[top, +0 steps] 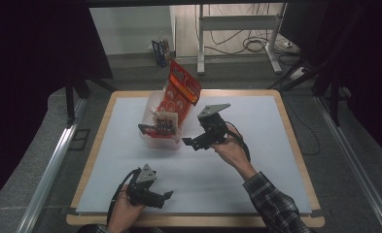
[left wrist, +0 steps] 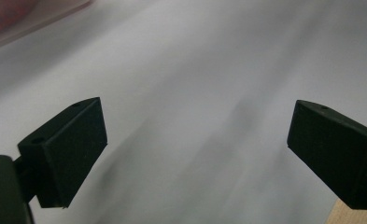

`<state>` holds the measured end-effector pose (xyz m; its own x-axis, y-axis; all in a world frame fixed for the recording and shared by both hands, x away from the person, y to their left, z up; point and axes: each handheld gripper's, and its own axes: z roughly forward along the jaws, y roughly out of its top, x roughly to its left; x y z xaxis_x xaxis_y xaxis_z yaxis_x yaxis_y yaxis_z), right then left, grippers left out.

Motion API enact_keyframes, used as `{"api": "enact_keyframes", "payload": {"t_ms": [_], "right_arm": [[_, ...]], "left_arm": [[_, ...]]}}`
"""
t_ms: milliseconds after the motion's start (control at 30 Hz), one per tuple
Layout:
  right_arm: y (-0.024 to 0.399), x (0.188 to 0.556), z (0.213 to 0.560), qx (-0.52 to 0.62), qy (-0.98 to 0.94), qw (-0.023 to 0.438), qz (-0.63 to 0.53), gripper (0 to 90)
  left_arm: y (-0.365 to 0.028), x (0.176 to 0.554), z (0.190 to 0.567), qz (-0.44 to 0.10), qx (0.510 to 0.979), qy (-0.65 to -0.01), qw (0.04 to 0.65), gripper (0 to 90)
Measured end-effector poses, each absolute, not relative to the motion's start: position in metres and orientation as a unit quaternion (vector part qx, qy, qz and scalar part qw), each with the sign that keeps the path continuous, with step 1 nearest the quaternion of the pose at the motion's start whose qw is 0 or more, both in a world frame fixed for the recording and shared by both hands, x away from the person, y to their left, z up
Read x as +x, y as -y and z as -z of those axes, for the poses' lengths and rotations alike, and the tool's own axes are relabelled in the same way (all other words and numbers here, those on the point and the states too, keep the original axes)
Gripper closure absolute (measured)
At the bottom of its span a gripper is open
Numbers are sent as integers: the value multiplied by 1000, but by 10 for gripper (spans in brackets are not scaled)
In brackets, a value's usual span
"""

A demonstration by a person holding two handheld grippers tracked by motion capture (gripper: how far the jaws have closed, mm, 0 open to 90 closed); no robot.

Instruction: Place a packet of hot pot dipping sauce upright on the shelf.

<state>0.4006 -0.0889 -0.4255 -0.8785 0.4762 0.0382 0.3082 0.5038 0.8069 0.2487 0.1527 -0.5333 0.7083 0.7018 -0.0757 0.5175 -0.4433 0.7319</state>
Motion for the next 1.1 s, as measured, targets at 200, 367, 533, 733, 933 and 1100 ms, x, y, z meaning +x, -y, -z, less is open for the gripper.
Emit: {"api": "enact_keyframes", "payload": {"t_ms": [200, 367, 533, 733, 933, 1100], "right_arm": [[92, 392, 429, 216, -868, 85, -438, 0], [97, 383, 432, 215, -866, 82, -445, 0], [105, 377, 435, 218, -862, 83, -450, 0], [115, 371, 435, 226, -856, 73, -459, 0], [120, 364, 434, 228, -854, 74, -461, 0], [126, 359, 430, 229, -853, 80, -463, 0]], "left_arm": [[-152, 249, 534, -118, 842, -362, 382, 48], [-151, 248, 534, -120, 845, -358, 379, 47], [-150, 248, 534, -120, 846, -356, 379, 46], [-150, 248, 534, -115, 846, -354, 382, 30], [-150, 247, 532, -106, 843, -351, 394, 11], [-152, 247, 531, -101, 837, -355, 403, 5]]}}
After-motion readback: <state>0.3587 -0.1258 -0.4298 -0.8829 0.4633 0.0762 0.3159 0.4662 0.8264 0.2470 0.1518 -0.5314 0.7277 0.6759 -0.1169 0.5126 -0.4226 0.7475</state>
